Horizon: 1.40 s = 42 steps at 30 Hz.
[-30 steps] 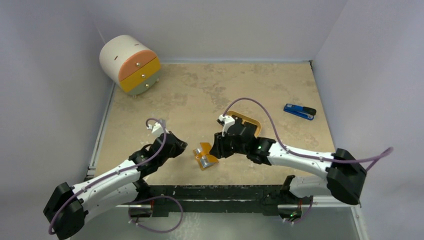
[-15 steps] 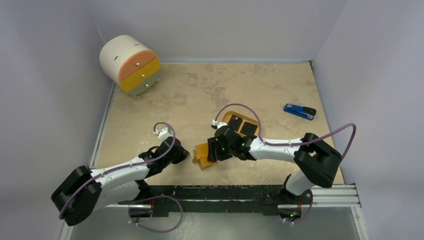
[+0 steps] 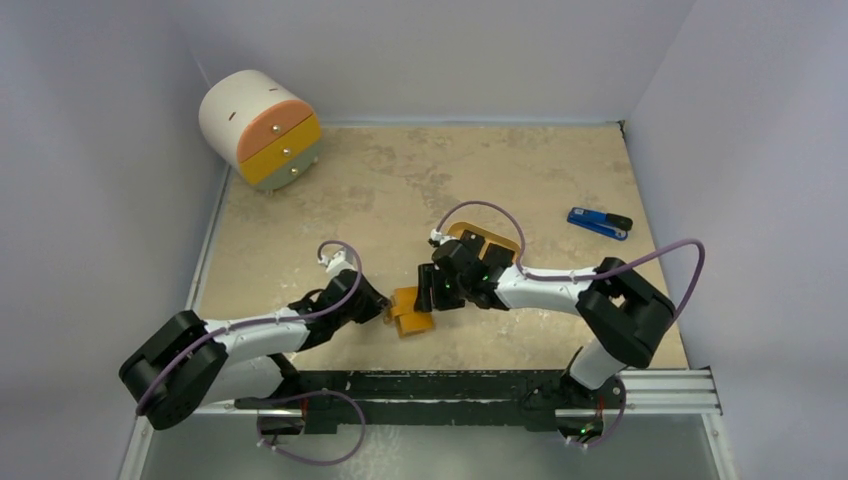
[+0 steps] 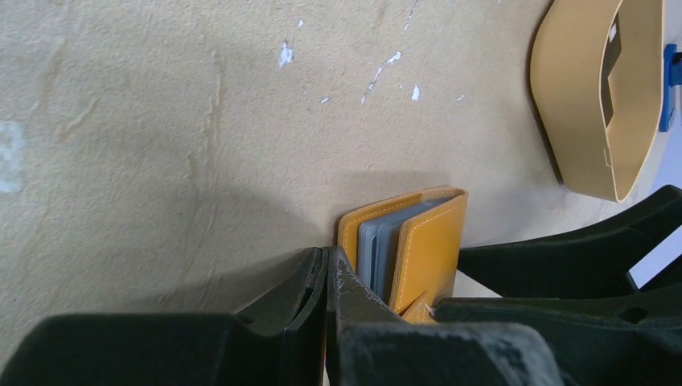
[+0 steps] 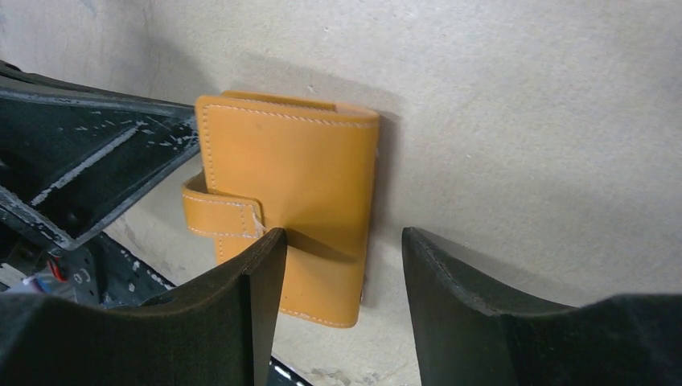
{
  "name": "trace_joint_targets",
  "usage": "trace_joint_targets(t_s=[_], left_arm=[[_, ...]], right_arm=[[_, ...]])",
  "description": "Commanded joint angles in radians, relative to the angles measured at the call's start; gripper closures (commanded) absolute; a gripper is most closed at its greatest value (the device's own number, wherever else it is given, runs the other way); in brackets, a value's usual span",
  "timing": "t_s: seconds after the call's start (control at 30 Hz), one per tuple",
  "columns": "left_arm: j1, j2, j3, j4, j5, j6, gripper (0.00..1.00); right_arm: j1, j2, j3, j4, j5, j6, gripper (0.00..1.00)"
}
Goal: Put the credit cards into the card holder
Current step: Close the card holder at the center of the board.
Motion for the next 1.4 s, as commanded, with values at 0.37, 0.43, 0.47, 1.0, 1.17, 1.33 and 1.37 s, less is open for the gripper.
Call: trace_joint_targets(t_s=[0.37,0.43,0.47,1.0,1.17,1.33,1.37], left_arm=[[0.005,0.092,0.015,0.063,0.043,0.011,1.00],[0.004,0.101,0.013,0.075,0.051,0.010,1.00],[0.005,0.106,0.011,0.081,0.055,0.009,1.00],[0.005,0.017,0.012,-0.018,0.000,0.037,1.00],[0.005,-0.082,0.068,-0.191,-0.085,0.081,1.00],[0.005,-0.222,0.121,-0.318,-0.143,0.101,1.00],[0.005,-0.247,0.131,-0.333,-0.146,0.105,1.00]], right_arm=[[0.008,0.112,0.108,-0.028,-0.053,-0.072,0.45],[0.018,0.132,0.124,-0.035,-0.043,-0.062,0.46],[0.022,0.142,0.132,-0.036,-0.039,-0.056,0.46],[0.056,0.223,0.182,-0.103,0.040,0.030,0.88],[0.057,0.243,0.188,-0.106,0.047,0.045,0.83],[0.057,0.247,0.197,-0.108,0.048,0.049,0.71],[0.058,0.249,0.200,-0.109,0.048,0.049,0.69]])
